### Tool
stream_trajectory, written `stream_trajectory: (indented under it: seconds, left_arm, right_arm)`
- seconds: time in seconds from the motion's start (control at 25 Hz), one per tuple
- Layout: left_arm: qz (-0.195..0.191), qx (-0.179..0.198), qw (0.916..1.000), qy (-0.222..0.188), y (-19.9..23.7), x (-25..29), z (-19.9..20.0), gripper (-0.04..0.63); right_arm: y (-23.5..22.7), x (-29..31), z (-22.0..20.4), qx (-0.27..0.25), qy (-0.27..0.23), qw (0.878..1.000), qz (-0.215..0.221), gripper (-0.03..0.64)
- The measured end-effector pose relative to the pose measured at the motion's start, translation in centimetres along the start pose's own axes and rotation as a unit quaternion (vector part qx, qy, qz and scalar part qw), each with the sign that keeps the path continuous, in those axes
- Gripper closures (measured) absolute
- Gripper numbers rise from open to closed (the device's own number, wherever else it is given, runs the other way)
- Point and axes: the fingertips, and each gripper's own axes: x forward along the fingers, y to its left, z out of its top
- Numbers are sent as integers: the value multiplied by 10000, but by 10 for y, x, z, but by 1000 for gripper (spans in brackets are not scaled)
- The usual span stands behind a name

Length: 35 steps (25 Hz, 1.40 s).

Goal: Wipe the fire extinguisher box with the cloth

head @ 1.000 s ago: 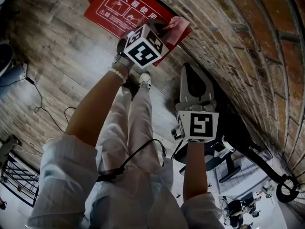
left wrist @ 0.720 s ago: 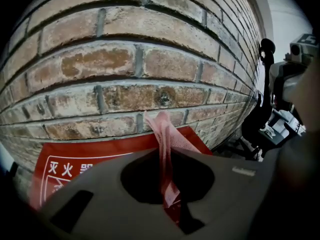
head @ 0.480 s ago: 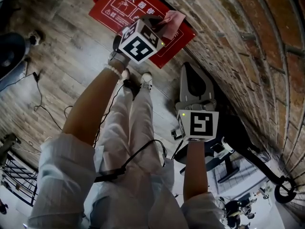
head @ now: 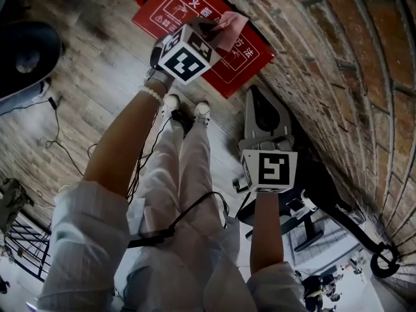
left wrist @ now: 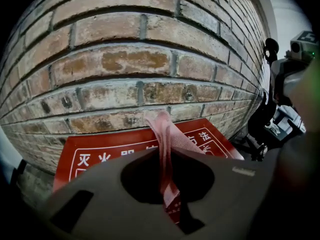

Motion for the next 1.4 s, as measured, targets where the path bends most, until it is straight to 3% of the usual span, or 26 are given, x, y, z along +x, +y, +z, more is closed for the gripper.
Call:
stream_trajectory:
  seconds: [0.56, 1.4]
  left_arm:
    - [252, -177, 9995, -101, 51, -13, -11, 584]
    - [948, -488, 9941, -185, 139, -48, -29, 583]
  right_arm:
    - [17, 21, 10, -66, 91, 9999, 120, 612]
    - [38, 49, 27, -194, 172, 9992, 289, 612]
